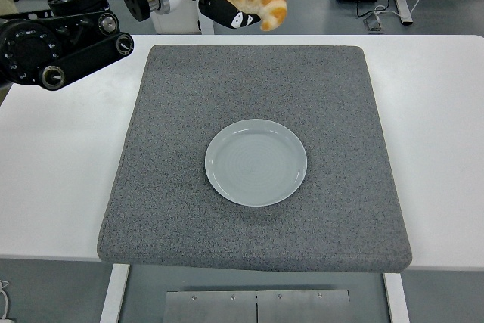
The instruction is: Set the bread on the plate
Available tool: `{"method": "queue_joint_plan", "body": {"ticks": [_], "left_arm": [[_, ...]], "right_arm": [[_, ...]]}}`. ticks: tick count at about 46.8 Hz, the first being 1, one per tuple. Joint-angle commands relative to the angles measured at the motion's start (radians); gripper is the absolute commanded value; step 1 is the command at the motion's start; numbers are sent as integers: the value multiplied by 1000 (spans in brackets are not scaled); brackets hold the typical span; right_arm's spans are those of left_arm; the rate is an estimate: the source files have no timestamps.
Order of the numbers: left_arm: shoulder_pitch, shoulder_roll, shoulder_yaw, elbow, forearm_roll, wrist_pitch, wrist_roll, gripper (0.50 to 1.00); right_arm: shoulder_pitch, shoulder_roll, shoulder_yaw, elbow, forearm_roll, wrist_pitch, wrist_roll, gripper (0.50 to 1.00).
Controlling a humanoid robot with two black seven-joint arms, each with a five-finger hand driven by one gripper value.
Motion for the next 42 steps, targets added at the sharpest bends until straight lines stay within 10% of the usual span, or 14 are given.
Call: {"method": "queue_joint_plan", "body": {"ticks": [1,42], "left_arm": [[-1,-29,0,0,2,2,-1,500],[-32,-196,86,-78,36,8,-15,500]], "right_arm": [[0,0,0,1,0,0,0,1000],[0,0,0,0,0,0,0,1000]]}}
